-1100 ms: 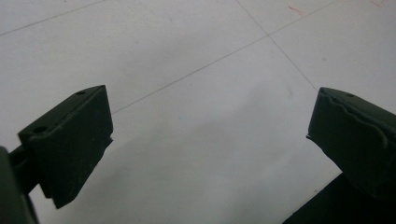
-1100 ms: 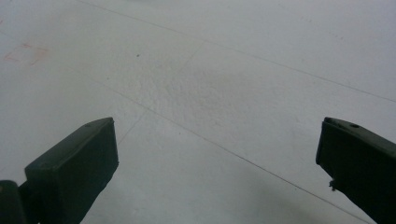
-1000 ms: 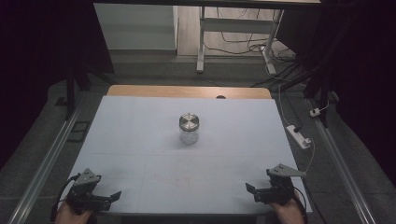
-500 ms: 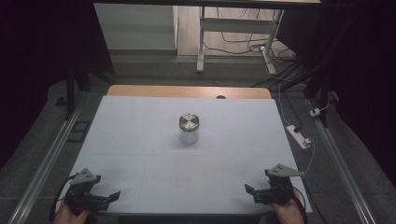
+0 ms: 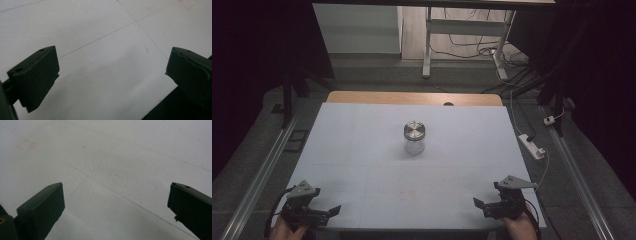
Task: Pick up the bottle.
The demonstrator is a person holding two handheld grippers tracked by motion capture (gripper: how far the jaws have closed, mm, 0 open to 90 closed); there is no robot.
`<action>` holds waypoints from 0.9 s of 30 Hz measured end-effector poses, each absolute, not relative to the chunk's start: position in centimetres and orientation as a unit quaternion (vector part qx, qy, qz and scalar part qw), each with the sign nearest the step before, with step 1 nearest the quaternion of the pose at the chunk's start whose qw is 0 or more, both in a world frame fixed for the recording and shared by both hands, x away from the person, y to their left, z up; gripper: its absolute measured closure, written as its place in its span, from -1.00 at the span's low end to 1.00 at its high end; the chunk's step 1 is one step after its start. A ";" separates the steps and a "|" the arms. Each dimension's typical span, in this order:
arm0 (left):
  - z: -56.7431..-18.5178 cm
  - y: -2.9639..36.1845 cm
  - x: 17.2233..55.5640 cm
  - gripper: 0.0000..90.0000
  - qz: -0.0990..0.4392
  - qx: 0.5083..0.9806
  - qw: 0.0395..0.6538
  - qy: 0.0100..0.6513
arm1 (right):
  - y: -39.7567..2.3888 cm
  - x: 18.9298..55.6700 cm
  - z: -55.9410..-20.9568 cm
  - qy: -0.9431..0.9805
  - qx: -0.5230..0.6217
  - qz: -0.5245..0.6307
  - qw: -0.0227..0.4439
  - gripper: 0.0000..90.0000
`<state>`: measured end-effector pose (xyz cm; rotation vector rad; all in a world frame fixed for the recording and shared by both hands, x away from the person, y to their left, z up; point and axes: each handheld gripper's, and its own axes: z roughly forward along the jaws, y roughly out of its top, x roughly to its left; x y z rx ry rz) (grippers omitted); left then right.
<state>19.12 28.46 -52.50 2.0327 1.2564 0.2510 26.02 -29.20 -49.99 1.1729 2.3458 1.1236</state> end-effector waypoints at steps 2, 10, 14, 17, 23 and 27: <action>-52.4 28.5 19.2 -1.00 0.095 0.787 0.365 0.489 | -29.2 26.0 -50.0 0.814 0.406 0.390 0.143 -0.98; -52.0 28.0 19.2 -1.00 0.110 0.793 0.363 0.476 | -29.3 26.1 -50.0 0.812 0.410 0.392 0.140 -0.98; -51.8 27.8 19.4 -1.00 0.111 0.796 0.365 0.471 | -29.3 26.1 -50.0 0.810 0.412 0.393 0.139 -0.98; -51.5 27.5 19.5 -1.00 0.118 0.797 0.370 0.463 | -29.3 26.1 -50.0 0.810 0.413 0.393 0.137 -0.98; -51.2 27.4 19.9 -1.00 0.120 0.795 0.392 0.447 | -29.4 26.2 -50.0 0.810 0.414 0.393 0.135 -0.99; -51.3 27.2 20.3 -1.00 0.117 0.799 0.396 0.438 | -29.4 26.2 -50.0 0.810 0.413 0.394 0.136 -0.99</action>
